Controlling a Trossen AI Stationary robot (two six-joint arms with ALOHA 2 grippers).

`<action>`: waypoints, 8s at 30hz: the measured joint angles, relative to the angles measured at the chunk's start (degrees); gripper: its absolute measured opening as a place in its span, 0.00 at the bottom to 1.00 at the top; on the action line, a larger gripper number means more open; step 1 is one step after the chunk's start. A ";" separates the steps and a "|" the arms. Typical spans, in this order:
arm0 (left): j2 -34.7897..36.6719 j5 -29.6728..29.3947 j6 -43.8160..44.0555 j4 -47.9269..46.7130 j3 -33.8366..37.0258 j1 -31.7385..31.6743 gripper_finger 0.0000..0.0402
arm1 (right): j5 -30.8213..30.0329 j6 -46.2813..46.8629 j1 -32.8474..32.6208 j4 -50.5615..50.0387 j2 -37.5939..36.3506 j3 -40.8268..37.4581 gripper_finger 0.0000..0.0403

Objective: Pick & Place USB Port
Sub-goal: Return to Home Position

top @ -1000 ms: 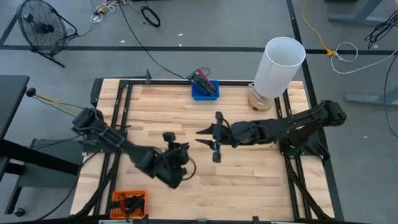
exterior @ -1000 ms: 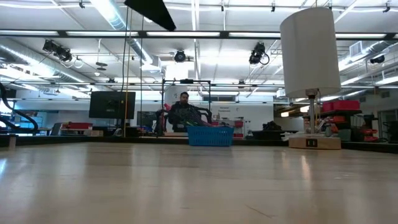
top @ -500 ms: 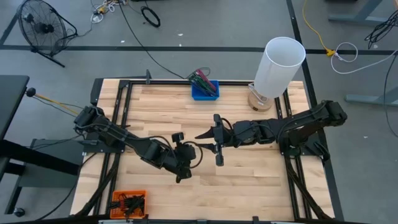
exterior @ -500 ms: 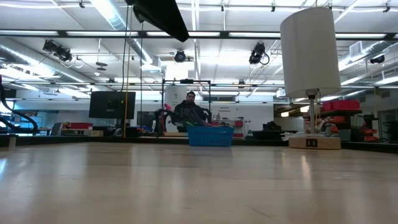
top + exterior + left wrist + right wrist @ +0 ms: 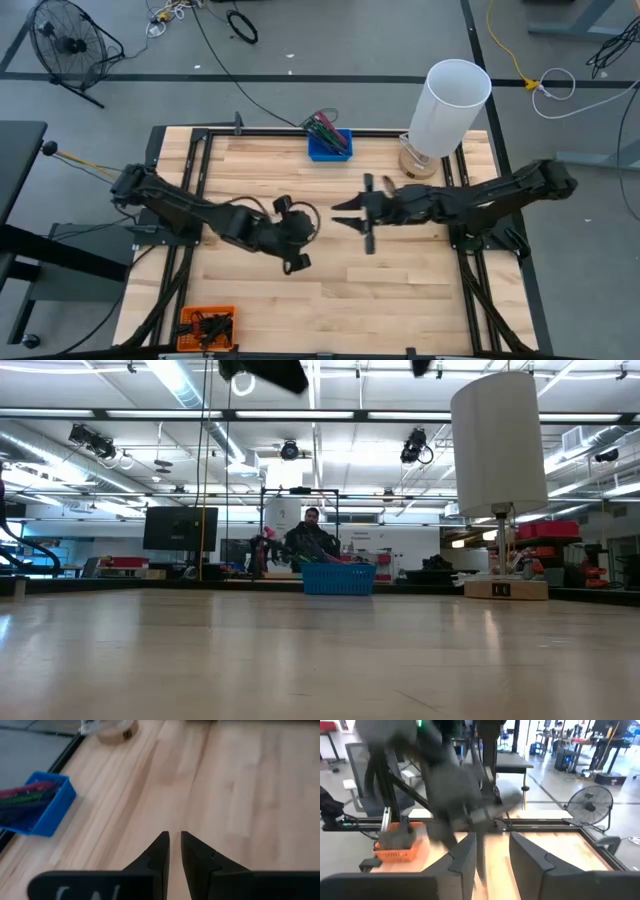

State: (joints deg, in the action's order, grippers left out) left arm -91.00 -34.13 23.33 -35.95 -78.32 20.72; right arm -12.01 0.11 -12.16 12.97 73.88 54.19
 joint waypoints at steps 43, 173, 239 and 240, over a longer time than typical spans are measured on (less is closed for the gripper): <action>41.45 2.48 0.00 31.92 35.77 -8.13 0.13 | 1.06 0.73 4.74 -8.06 -73.44 -53.19 0.29; 91.01 43.94 -18.38 41.66 77.90 -25.23 0.13 | 6.49 -2.16 14.00 -11.61 -71.09 -53.21 0.29; 90.66 39.94 -25.44 39.04 77.90 -16.58 0.13 | 6.49 -2.16 14.00 -11.63 -71.09 -53.21 0.29; 90.66 39.94 -25.44 39.04 77.90 -16.58 0.13 | 6.49 -2.14 13.98 -11.63 -71.09 -53.21 0.29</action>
State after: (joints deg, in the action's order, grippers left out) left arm -0.34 5.80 -2.11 3.10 -0.43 4.14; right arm -5.52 -2.03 1.83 1.34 2.79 0.97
